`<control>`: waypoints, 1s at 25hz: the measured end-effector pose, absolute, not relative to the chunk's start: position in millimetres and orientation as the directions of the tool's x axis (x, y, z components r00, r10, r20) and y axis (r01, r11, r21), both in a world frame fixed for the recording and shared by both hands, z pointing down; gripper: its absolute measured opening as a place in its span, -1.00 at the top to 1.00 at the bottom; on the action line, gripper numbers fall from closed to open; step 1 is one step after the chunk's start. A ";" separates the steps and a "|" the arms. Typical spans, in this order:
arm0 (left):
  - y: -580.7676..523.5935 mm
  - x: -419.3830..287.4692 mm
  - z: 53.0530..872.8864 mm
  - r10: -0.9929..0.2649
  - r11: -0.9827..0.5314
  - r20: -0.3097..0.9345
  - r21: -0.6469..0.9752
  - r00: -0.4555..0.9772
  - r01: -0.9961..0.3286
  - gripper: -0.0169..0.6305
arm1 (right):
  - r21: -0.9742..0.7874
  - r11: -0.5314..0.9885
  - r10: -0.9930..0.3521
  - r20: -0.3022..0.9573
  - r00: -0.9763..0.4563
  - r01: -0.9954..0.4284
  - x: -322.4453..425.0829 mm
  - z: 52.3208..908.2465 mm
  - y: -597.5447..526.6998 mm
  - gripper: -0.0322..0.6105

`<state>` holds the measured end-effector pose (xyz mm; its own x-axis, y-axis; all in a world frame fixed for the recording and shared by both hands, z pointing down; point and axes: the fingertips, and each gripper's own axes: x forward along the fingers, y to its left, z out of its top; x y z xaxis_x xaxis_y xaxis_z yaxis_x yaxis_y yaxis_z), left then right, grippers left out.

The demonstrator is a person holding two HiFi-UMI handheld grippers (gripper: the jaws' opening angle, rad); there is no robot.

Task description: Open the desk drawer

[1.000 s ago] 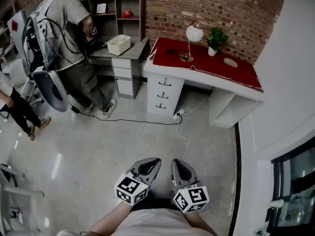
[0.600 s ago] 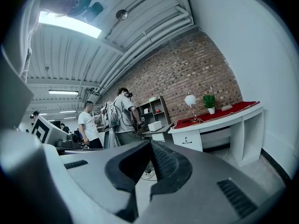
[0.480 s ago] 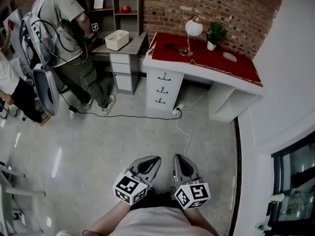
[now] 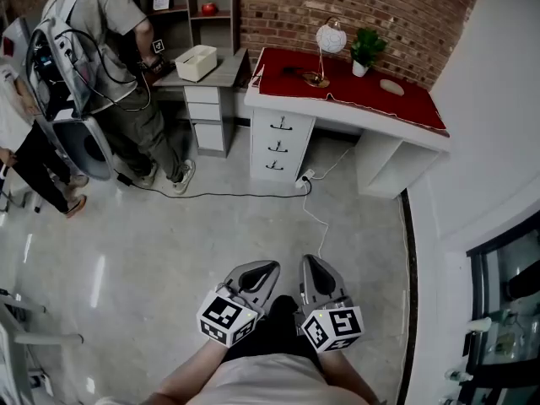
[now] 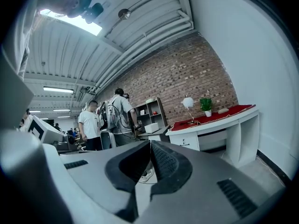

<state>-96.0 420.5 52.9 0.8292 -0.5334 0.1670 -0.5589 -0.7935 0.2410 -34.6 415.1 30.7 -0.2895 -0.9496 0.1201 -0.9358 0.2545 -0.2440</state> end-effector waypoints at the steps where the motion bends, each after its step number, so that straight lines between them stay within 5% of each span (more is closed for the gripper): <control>1: 419.0 -97.0 52.8 -0.535 -0.793 0.168 0.240 0.828 -0.560 0.91 | -0.242 0.253 -0.949 0.125 -0.288 -0.937 -36.1 31.1 414.1 0.85; 25: 324.9 -77.0 65.6 -0.574 -0.761 0.184 0.240 0.798 -0.603 0.91 | -0.233 0.257 -0.944 0.146 -0.295 -0.938 -12.8 47.2 320.2 0.85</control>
<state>-77.0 324.9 65.6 0.7980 -0.5738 0.1843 -0.6027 -0.7609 0.2404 -12.8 320.2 47.2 -0.2949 -0.9444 0.1458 -0.9379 0.2568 -0.2334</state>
